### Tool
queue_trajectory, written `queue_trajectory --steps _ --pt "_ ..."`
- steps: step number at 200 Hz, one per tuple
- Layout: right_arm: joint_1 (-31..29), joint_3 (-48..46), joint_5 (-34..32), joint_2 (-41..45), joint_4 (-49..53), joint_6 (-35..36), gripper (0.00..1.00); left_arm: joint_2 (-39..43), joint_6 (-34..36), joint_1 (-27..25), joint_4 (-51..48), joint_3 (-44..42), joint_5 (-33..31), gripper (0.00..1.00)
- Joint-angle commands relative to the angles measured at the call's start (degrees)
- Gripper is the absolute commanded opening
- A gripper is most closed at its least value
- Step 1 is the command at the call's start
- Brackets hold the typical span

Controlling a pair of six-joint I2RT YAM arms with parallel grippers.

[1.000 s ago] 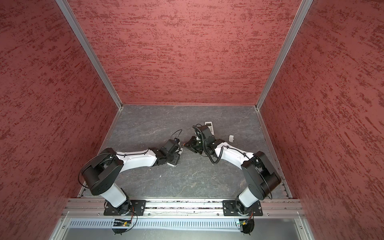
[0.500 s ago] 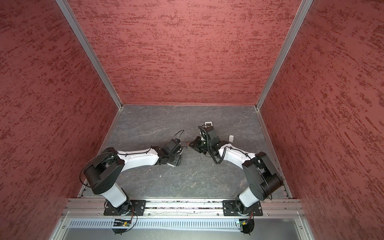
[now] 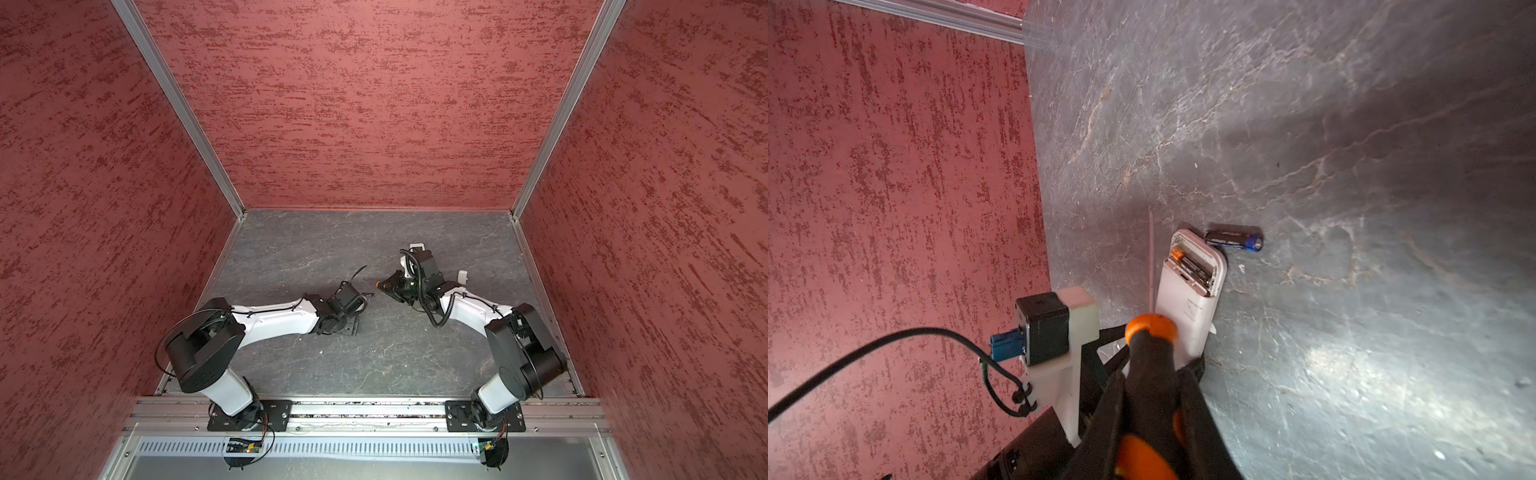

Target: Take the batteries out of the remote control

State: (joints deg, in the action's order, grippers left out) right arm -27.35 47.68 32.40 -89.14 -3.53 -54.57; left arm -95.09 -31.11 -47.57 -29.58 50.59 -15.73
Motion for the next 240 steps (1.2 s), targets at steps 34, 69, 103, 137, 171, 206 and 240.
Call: queue_trajectory --steps 34,69,103,137,171,206,240 --pt "1.32 2.42 3.53 0.71 6.32 8.31 0.00 -0.75 -2.78 1.86 -7.40 -2.41 -2.74 0.75" --pt "2.11 3.75 5.12 0.23 11.43 12.75 0.00 -0.19 -3.08 2.62 -7.22 -2.45 -2.43 0.76" --pt "2.91 5.63 6.98 -0.73 16.48 17.28 0.00 0.59 -2.83 4.98 -6.50 -2.68 -1.12 0.75" --pt "3.17 6.72 8.88 -2.09 18.65 19.78 0.00 2.04 -2.99 6.92 -5.52 -3.07 0.71 0.75" --pt "3.18 6.59 9.84 -2.45 18.98 20.67 0.00 2.56 -3.34 8.41 -5.08 -3.37 1.91 0.75" --pt "3.18 5.59 9.56 -2.18 18.48 20.43 0.00 2.55 -3.19 10.76 -2.72 -3.30 4.37 0.75" --pt "3.18 5.31 9.61 -2.46 18.21 20.21 0.00 2.25 -2.38 11.69 -2.52 -2.14 5.03 0.75"
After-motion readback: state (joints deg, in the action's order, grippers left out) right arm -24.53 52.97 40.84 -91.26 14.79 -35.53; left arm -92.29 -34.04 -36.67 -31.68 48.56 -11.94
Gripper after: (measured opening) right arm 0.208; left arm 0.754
